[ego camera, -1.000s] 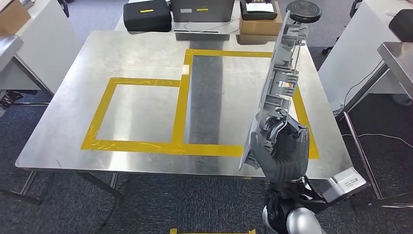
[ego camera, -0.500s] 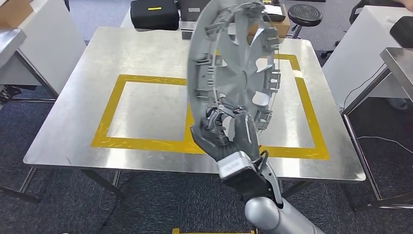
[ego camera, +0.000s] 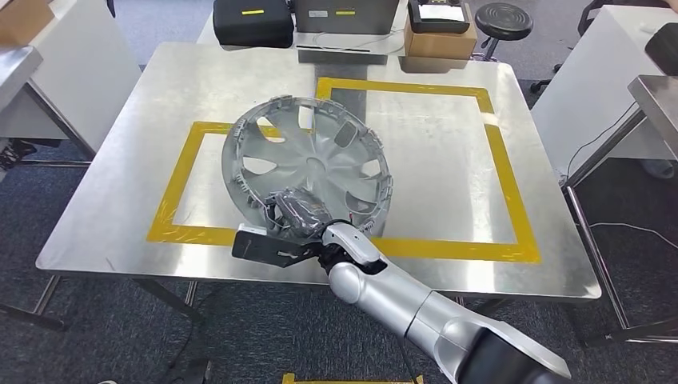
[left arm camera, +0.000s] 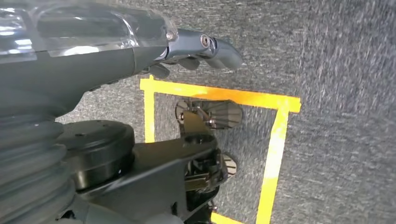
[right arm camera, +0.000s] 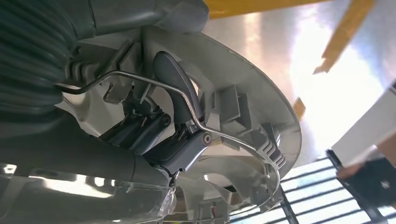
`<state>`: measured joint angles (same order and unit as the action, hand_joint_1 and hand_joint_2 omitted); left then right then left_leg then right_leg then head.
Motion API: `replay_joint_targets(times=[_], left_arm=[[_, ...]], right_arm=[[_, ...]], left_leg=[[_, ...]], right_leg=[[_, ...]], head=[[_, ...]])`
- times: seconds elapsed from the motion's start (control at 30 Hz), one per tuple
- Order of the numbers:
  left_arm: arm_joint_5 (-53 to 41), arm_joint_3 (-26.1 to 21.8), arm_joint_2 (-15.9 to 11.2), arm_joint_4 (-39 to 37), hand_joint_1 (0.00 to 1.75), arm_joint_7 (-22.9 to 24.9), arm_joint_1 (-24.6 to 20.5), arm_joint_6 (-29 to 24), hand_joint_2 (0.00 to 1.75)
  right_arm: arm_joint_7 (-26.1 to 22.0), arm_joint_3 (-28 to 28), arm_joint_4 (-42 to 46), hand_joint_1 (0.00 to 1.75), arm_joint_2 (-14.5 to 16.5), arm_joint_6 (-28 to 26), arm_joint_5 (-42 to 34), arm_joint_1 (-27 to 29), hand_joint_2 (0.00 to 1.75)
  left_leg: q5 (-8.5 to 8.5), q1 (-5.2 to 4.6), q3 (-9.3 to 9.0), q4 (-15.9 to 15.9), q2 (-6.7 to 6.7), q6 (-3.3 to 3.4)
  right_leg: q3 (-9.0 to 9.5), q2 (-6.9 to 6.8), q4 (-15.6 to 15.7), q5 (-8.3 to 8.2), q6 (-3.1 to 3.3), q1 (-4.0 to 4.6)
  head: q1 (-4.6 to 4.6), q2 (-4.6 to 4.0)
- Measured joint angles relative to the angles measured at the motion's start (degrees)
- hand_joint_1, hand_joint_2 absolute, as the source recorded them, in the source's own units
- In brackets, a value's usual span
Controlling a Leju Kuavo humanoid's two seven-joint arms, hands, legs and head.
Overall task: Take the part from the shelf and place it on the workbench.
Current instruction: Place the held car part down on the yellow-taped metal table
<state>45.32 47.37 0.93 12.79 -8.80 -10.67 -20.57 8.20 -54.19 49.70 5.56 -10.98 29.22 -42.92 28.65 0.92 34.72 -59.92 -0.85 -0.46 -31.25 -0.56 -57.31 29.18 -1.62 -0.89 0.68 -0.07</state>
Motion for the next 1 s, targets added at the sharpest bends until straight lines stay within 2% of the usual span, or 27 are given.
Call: replay_joint_targets(times=[0.2,0.6,0.8,1.0], left_arm=[[-2.14,2.42,0.23,0.0,0.0,1.01,-0.19,1.58,1.75],[-3.2,5.18,0.28,0.0,0.0,0.9,-0.24,2.27,1.75],[-3.29,5.86,0.3,-0.05,0.0,0.52,0.7,2.52,1.75],[-2.61,6.13,0.15,-0.18,0.0,0.4,3.12,1.68,1.75]], right_arm=[[3.28,-3.72,-10.4,1.54,0.94,6.82,5.6,-2.14,1.75],[3.65,-6.83,-20.12,1.54,0.93,9.05,6.26,-5.58,1.75],[6.39,-7.77,-22.99,1.54,-2.84,9.18,7.04,-9.51,1.75],[12.08,-8.04,-25.24,1.54,-11.52,8.37,7.23,-15.29,1.75]], left_leg=[[0.04,0.02,0.01,0.01,0.57,-0.06],[0.01,0.01,-0.22,0.01,1.01,-0.06],[-0.09,-0.04,-0.49,0.0,1.55,0.06],[-0.25,-0.28,-0.24,-0.05,1.81,0.29]], right_leg=[[0.03,-0.24,0.01,0.15,0.06,-0.01],[0.22,-0.39,0.01,0.17,0.02,-0.02],[0.55,-0.77,0.04,0.24,-0.09,-0.09],[0.58,-1.03,0.05,0.09,-0.3,-0.28]], head=[[-0.06,0.0],[-0.13,0.0],[-0.12,0.0],[-0.03,0.0]])
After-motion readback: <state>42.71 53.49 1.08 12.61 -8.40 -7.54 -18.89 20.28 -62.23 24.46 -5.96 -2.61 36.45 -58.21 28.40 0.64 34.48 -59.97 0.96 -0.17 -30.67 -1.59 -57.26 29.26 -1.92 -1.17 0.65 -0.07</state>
